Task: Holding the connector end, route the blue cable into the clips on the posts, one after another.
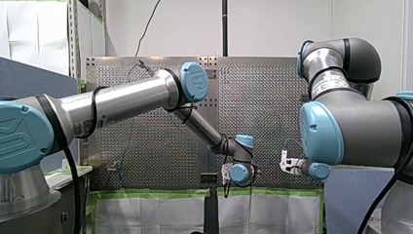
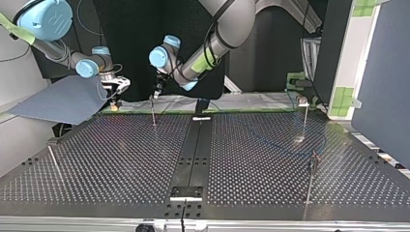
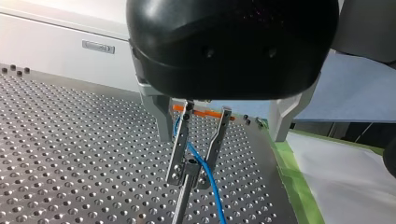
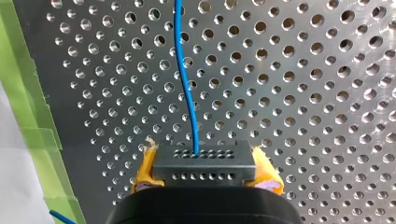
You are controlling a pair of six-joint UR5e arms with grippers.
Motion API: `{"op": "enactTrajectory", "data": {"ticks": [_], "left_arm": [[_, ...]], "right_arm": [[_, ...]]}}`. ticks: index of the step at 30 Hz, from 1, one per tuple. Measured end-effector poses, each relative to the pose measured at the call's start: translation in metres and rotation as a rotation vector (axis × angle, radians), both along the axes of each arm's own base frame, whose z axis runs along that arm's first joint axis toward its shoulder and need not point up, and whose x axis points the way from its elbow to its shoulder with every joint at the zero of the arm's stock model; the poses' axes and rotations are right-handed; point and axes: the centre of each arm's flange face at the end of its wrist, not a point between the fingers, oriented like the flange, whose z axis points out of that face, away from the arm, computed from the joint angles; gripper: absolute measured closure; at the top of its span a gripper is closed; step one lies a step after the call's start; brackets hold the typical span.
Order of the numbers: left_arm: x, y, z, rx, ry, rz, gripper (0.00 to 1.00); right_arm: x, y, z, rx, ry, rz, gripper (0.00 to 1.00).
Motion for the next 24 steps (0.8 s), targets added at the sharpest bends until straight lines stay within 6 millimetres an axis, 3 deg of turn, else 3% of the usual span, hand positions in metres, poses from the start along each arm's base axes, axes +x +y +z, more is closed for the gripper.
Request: {"op": "enactTrajectory", "data": {"ticks": [10, 24], "left_arm": [[-0.010, 0.005, 0.004, 0.040, 0.025, 0.036, 0.00], [-0.016, 0.015, 0.072, -0.085, -0.053, 0.049, 0.00]], "right_arm": [[0.000, 0.000, 0.000, -0.001, 0.001, 0.000, 1.00], [0.003, 0.001, 0.000, 0.000, 0.000, 0.004, 1.00]]}}
